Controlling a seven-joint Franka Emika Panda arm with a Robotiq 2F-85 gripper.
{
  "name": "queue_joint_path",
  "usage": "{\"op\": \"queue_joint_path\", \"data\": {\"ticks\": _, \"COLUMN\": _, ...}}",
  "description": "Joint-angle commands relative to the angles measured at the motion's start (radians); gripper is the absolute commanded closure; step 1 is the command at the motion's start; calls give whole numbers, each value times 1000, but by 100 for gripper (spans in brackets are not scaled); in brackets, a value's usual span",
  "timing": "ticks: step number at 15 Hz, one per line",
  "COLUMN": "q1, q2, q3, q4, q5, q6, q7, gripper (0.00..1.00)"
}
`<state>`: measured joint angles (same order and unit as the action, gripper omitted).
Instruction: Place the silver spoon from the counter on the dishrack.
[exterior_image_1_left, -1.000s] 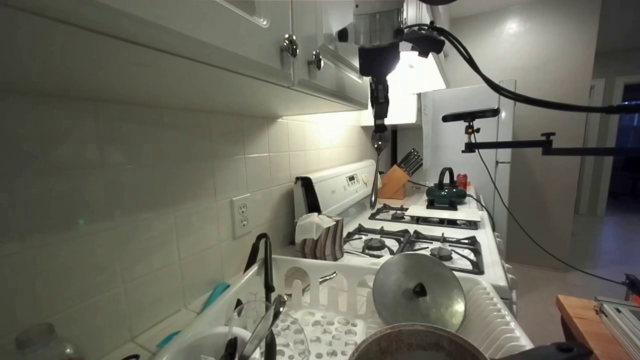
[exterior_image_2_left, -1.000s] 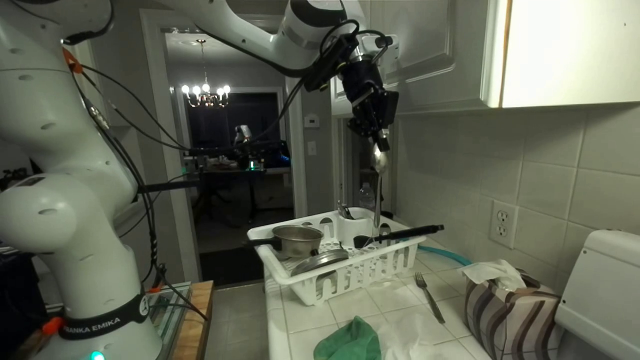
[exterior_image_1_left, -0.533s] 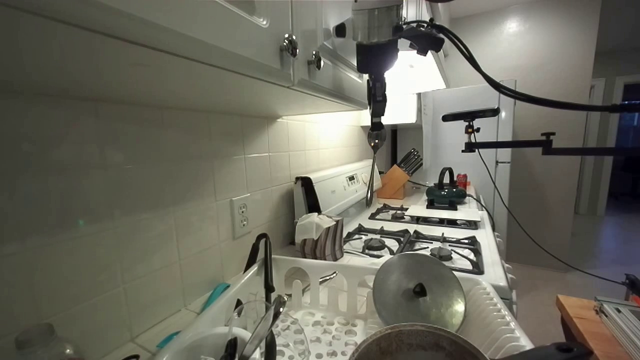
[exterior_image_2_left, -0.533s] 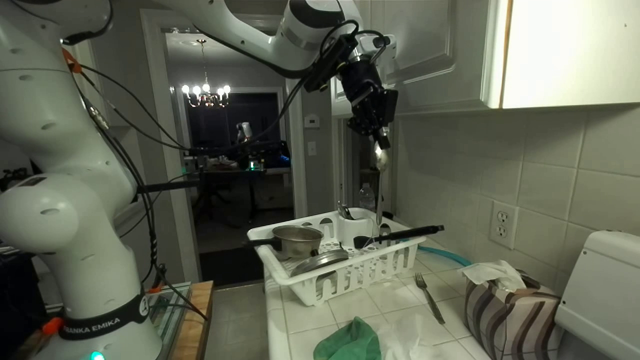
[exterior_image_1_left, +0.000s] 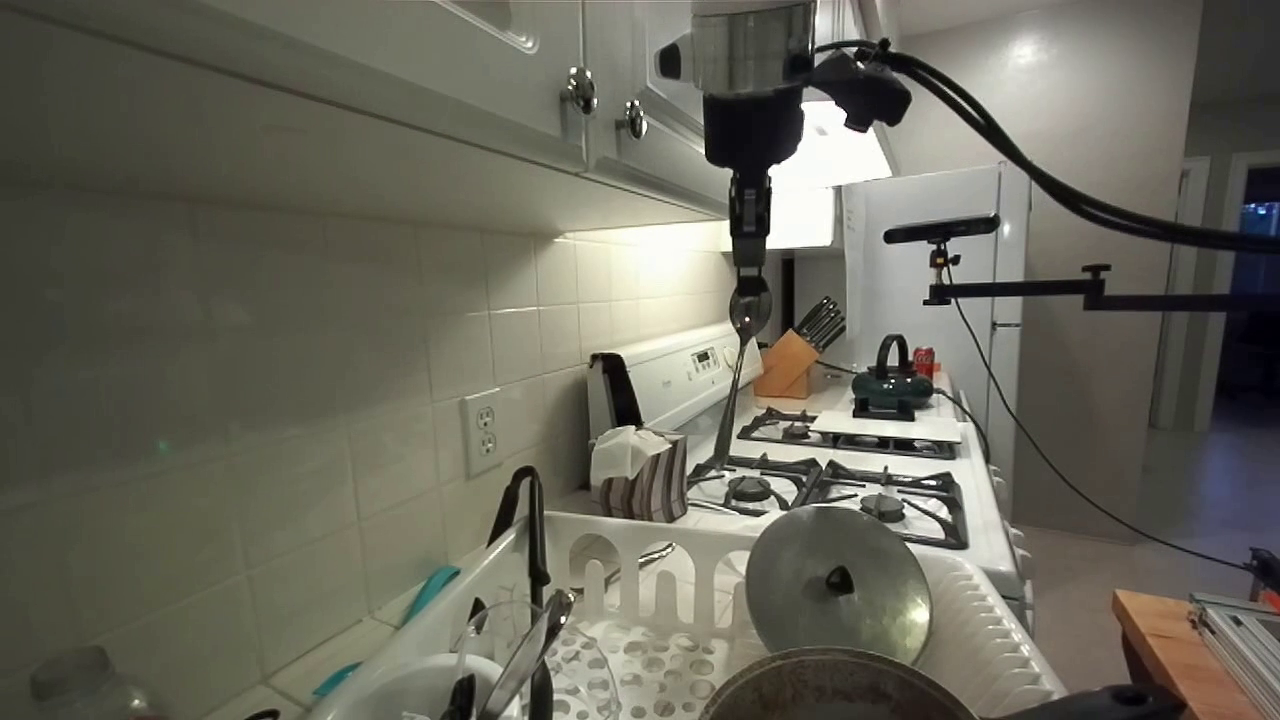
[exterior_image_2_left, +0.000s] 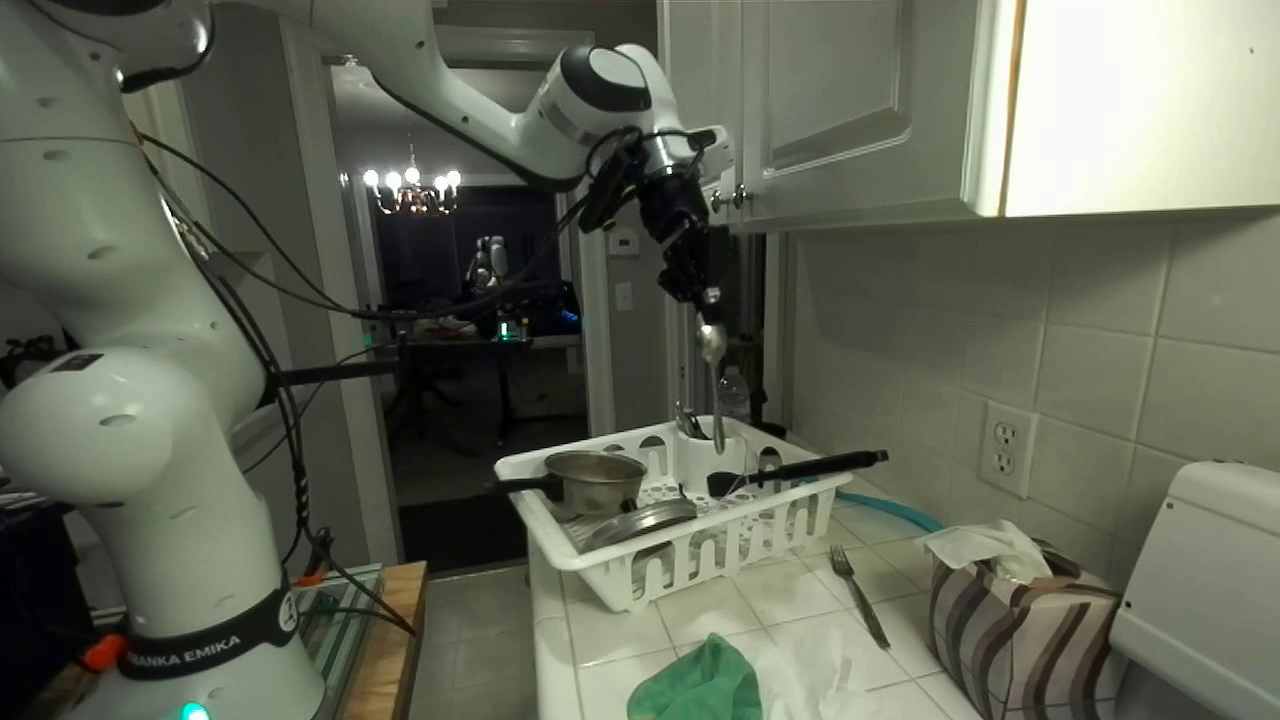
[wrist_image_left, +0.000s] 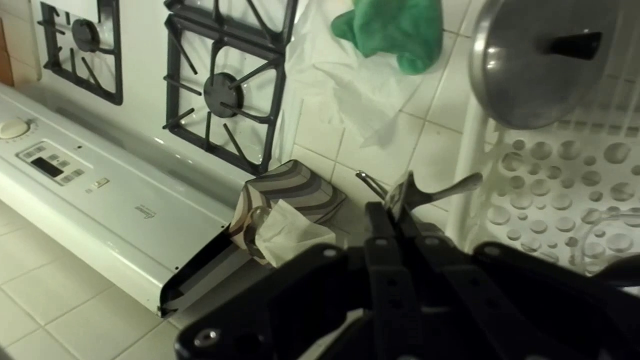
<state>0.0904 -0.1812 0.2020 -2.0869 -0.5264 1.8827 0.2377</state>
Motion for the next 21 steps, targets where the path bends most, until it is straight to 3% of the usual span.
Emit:
{"op": "queue_joint_path", "data": {"ticks": 1, "q1": 6, "q2": -78, "q3": 110, "q4": -135, "q5": 11, "q6": 13, "q7": 283, "gripper": 99}}
{"op": "queue_joint_path", "data": {"ticks": 3, "q1": 57, "q2": -66, "q3": 145, "q4": -171, "q5": -12, "q6": 13, "q7": 437, "gripper": 99}}
{"op": "queue_joint_path", "data": {"ticks": 6, "q1": 80, "q2": -2, "q3": 170, "q4": -169, "q5": -99, "q6": 48, "q7": 458, "gripper": 99}}
{"op": "queue_joint_path", "data": {"ticks": 11, "q1": 74, "q2": 104, "q3": 100, "q4": -95, "q5": -297, "q6": 93, "q7": 202, "gripper": 99}}
{"op": "queue_joint_path", "data": {"ticks": 14, "q1": 75, "q2": 220, "q3": 54, "q4": 23, "q5": -397, "q6": 155, "q7": 59, "gripper": 99}}
{"op": "queue_joint_path", "data": {"ticks": 17, "q1": 107, "q2": 339, "q3": 48, "q4": 150, "q5": -444, "q6": 186, "q7": -59, "gripper": 99}}
{"op": "queue_joint_path", "data": {"ticks": 21, "q1": 159, "q2": 420, "q3": 56, "q4": 202, "q5": -463, "q6": 208, "q7": -197, "gripper": 99}}
